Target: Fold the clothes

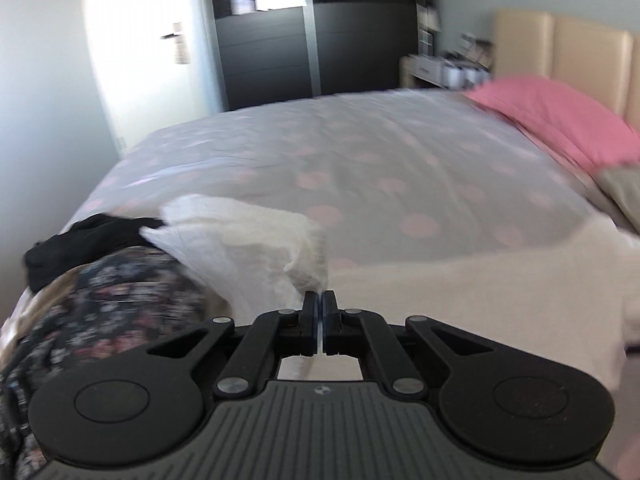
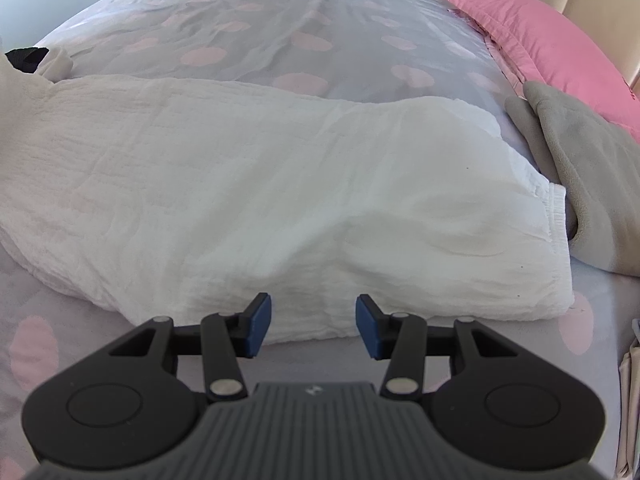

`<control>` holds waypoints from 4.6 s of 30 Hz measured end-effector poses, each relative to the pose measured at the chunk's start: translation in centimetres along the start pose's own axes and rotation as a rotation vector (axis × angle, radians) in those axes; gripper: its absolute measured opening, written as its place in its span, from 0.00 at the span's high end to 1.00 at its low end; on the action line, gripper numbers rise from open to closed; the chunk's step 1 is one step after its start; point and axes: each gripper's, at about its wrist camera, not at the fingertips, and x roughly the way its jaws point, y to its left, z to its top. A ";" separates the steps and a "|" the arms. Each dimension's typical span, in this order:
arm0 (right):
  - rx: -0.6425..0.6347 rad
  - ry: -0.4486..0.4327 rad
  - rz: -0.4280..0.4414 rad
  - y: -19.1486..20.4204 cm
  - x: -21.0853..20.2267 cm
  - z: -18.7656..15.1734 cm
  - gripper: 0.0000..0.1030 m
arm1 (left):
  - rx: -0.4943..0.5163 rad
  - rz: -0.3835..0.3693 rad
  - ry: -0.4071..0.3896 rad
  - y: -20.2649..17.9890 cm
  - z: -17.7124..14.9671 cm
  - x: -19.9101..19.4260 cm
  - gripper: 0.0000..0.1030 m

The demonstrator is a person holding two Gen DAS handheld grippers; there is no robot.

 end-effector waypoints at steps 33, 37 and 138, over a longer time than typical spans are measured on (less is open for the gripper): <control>0.160 0.149 0.484 7.8 2.2 7.0 0.52 | 0.194 -0.126 0.223 -6.1 -7.0 1.5 0.68; 0.208 0.169 0.532 9.4 4.3 9.3 0.52 | 0.101 -0.076 0.241 -2.7 -7.4 2.9 0.68; 0.797 0.127 0.091 -26.9 6.7 -2.2 0.38 | -0.533 -0.264 0.368 -10.3 -8.2 11.2 0.62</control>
